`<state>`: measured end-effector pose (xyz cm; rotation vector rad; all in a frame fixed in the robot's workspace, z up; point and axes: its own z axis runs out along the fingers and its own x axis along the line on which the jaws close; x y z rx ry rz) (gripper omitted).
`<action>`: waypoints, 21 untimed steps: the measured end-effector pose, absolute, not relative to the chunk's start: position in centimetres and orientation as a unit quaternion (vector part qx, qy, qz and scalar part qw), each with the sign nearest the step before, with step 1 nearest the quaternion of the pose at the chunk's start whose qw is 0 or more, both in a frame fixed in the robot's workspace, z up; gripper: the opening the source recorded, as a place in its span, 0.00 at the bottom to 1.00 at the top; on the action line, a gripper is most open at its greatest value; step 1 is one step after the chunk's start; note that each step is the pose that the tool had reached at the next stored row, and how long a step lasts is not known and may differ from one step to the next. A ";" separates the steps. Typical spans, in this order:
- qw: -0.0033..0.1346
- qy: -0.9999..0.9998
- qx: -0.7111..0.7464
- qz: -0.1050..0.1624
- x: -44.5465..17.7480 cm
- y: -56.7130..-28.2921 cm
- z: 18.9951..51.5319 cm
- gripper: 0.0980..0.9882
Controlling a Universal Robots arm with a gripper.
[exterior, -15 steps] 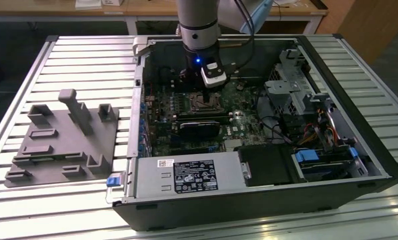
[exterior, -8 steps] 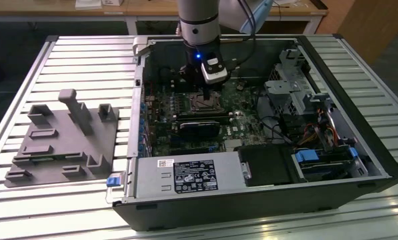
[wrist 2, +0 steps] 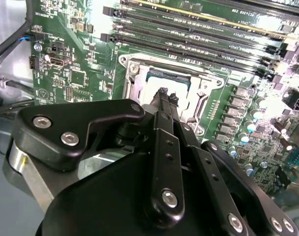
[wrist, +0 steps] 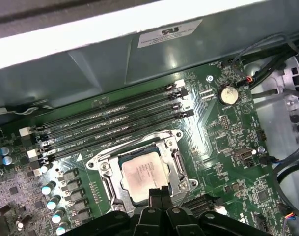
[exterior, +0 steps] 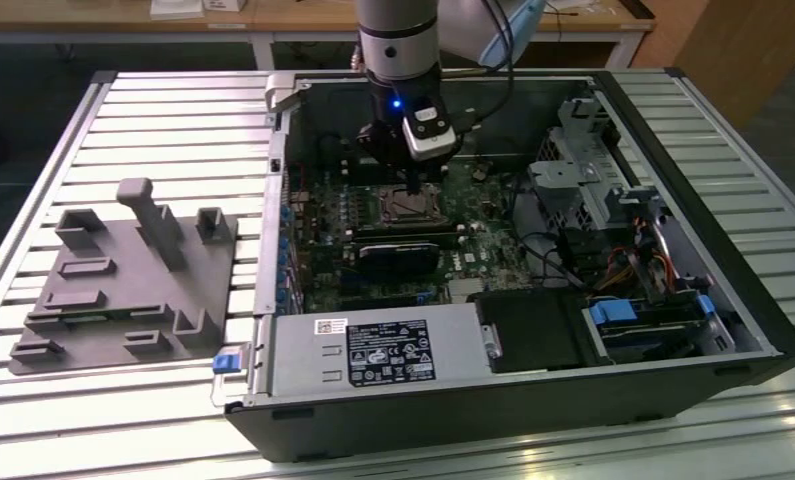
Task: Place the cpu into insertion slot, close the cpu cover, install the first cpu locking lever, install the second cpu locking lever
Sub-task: 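Install the first cpu locking lever, then install the second cpu locking lever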
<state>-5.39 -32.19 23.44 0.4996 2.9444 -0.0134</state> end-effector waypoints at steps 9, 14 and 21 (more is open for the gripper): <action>0.058 0.984 0.167 -0.006 -5.1 -32.2 23.4 0.01; 0.056 0.984 0.167 -0.006 -5.1 -32.2 23.4 0.01; 0.055 0.984 0.167 -0.006 -5.1 -32.2 23.5 0.01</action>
